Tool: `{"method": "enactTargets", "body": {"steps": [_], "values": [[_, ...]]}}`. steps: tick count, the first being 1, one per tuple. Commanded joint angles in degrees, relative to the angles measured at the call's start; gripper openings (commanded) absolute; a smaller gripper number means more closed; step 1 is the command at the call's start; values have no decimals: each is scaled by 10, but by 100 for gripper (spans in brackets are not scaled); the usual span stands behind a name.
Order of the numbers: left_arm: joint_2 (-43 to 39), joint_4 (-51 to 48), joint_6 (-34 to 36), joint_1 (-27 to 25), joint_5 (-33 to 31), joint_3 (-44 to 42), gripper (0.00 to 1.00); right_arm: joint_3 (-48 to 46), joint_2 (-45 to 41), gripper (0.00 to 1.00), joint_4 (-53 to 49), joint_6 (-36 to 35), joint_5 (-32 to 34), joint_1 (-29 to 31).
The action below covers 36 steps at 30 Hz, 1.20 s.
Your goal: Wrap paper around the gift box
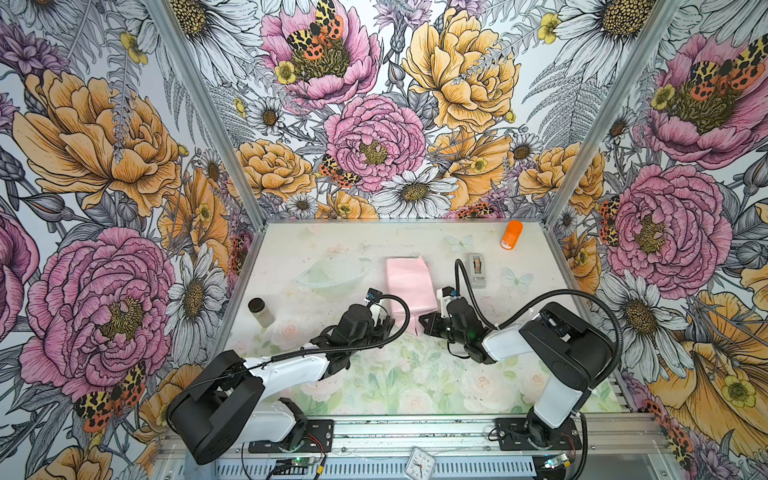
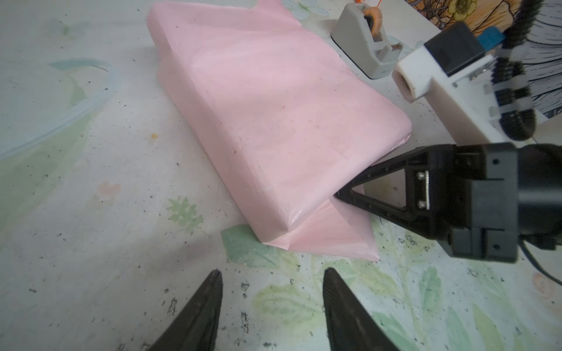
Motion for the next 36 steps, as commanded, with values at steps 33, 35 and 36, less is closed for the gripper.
{"method": "enactTargets", "body": {"steps": [33,35,36], "values": [[250,260,-36,-52,99,46,20,-14,8,0,12,8,15,6],[265,260,-35,-50,97,53,20,-13,8,0,13,8,15,5],[275,262,-35,-50,96,56,20,-13,8,0,12,8,14,5]]}}
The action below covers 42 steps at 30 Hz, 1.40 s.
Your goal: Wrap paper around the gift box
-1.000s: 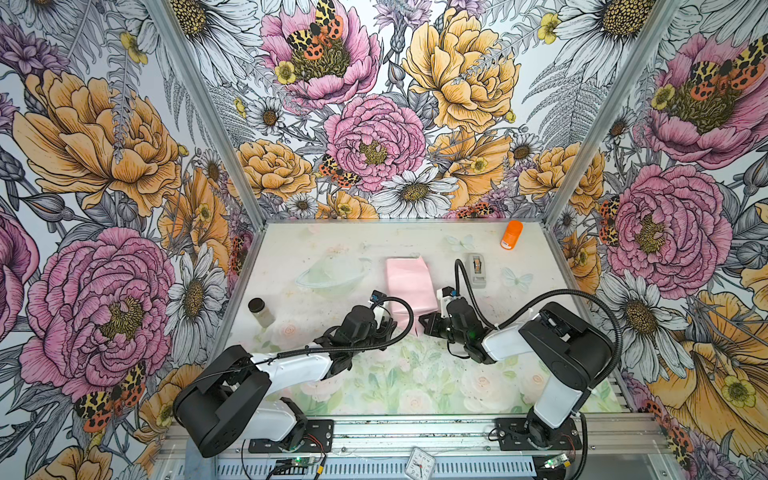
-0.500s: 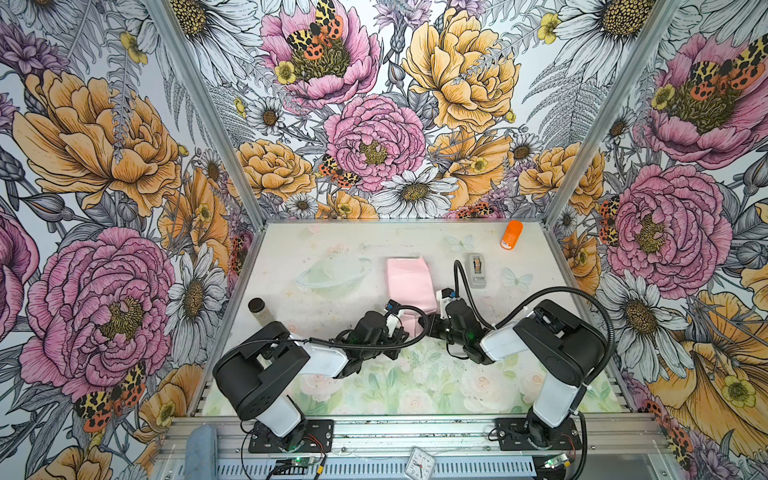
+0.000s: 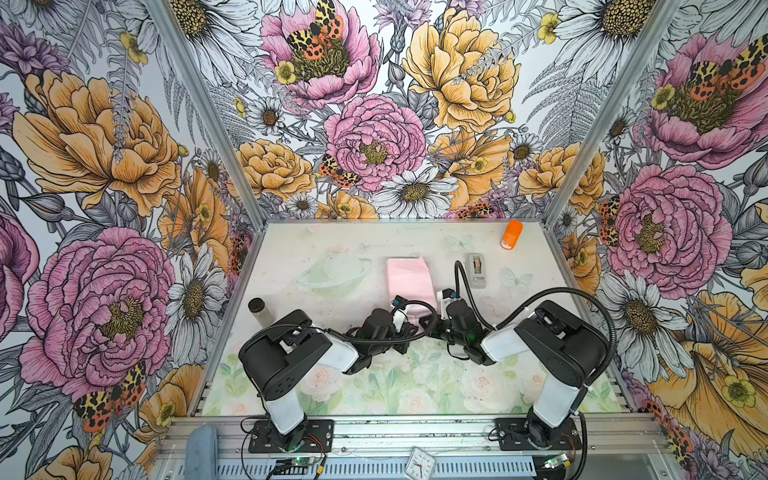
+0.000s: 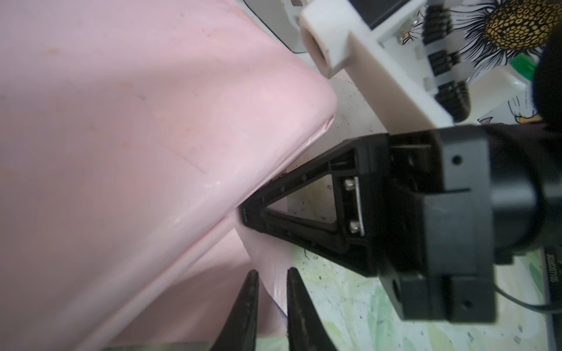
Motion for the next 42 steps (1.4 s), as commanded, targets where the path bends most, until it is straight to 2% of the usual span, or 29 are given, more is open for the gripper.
{"method": "enactTargets", "body": {"steps": [1,5,15,18,21,24,29,35,42], "values": [[31,22,1,-2,-12,13,20,-7,-11,0,-4,0,12,5],[67,48,-4,-1,-10,13,20,-7,-12,0,-3,2,9,5],[68,67,3,0,-22,7,19,-7,-27,0,1,1,-2,5],[74,57,2,4,-29,7,16,-16,-52,0,-1,2,-5,5],[76,47,-3,9,-32,5,14,-32,-95,5,-20,0,2,5],[76,39,-7,12,-35,4,10,-46,-139,6,-52,1,3,4],[78,35,-12,11,-34,4,8,-47,-172,0,-104,7,-6,-6],[79,37,-13,11,-34,3,8,-31,-149,0,-126,4,16,-12],[68,38,-14,12,-47,-2,10,-19,-99,0,-89,6,16,-9]]}}
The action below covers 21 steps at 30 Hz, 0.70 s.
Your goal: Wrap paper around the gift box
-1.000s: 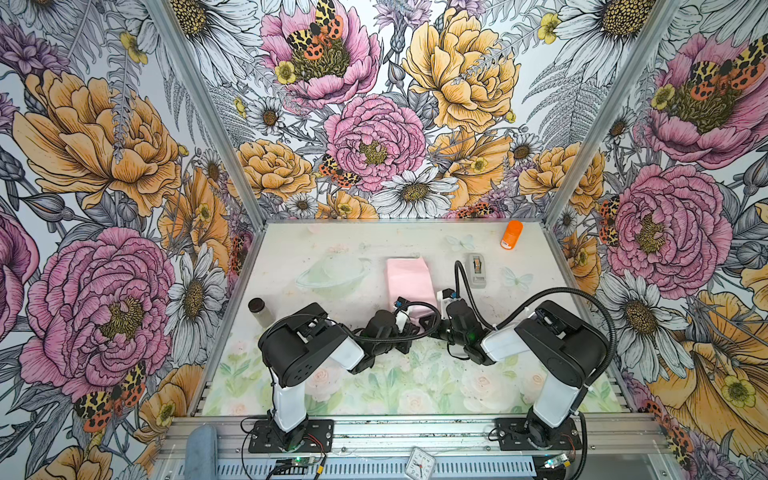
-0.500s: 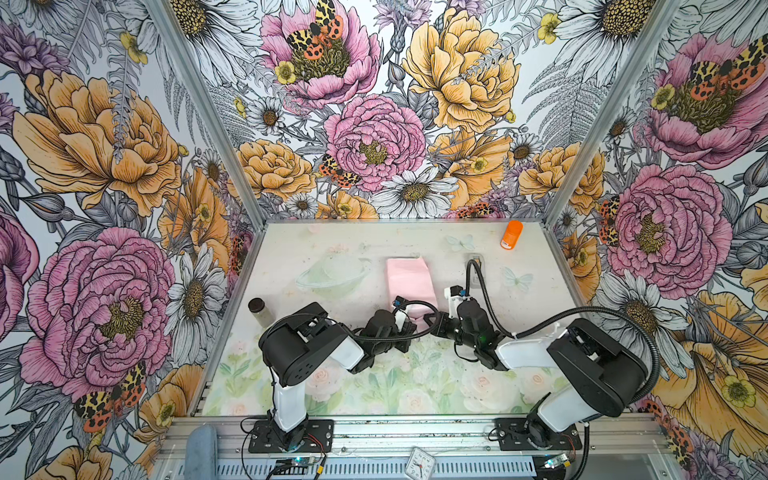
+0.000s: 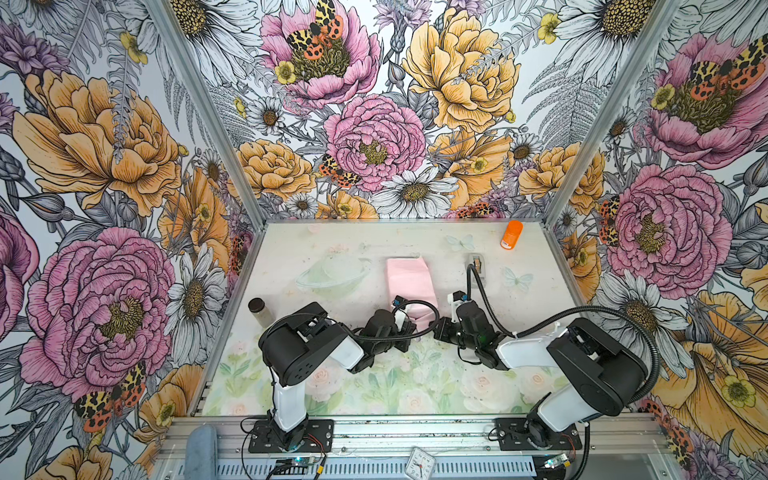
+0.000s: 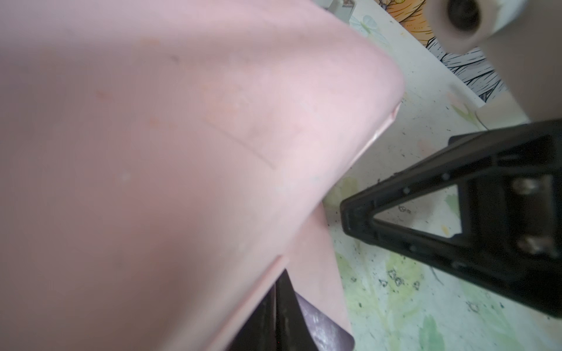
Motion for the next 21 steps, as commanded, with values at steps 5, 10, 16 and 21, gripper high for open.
{"method": "enactTargets", "body": {"steps": [5,10,16,21], "values": [[5,-17,-8,8,-24,-11,10,32,30,0,25,-8,22,0],[5,-18,-10,8,-24,-11,10,40,43,0,22,-15,31,0],[1,-7,-9,7,-12,-12,11,38,71,0,36,-11,24,3],[-2,29,-5,5,13,-16,11,39,79,0,44,-7,21,5]]}}
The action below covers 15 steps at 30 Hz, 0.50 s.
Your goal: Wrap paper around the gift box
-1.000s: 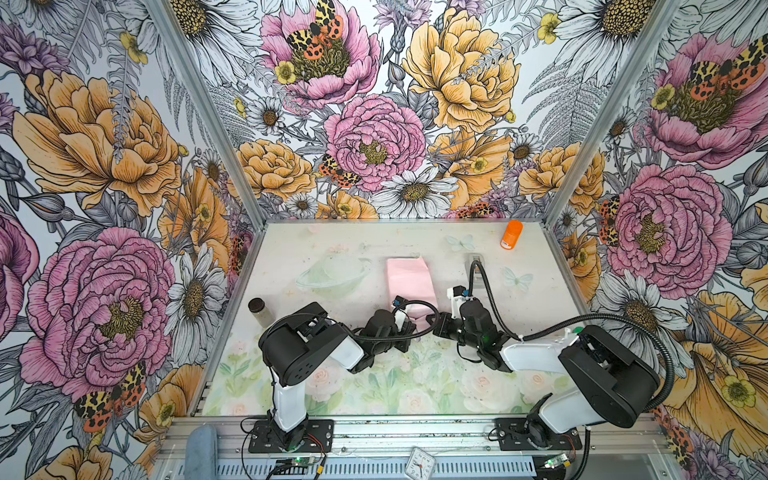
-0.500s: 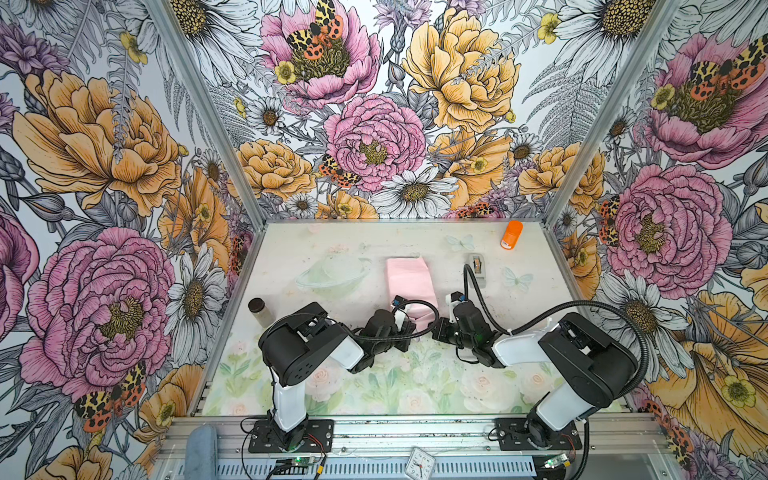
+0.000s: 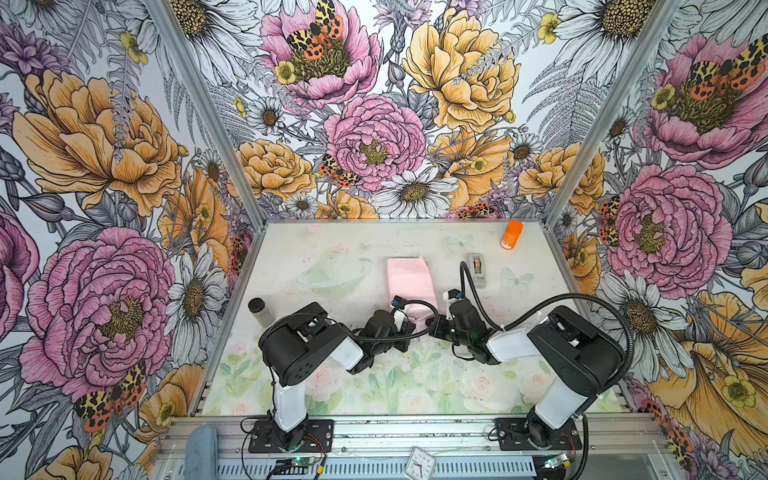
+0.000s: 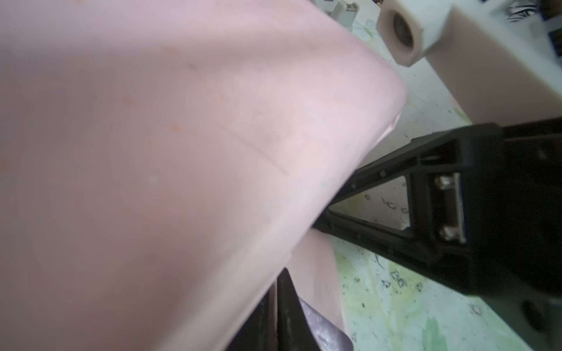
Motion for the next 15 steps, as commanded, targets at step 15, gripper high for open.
{"method": "enactTargets", "body": {"steps": [15], "values": [[20,24,21,-1,34,26,11,2,10,0,12,-5,5,4]]}}
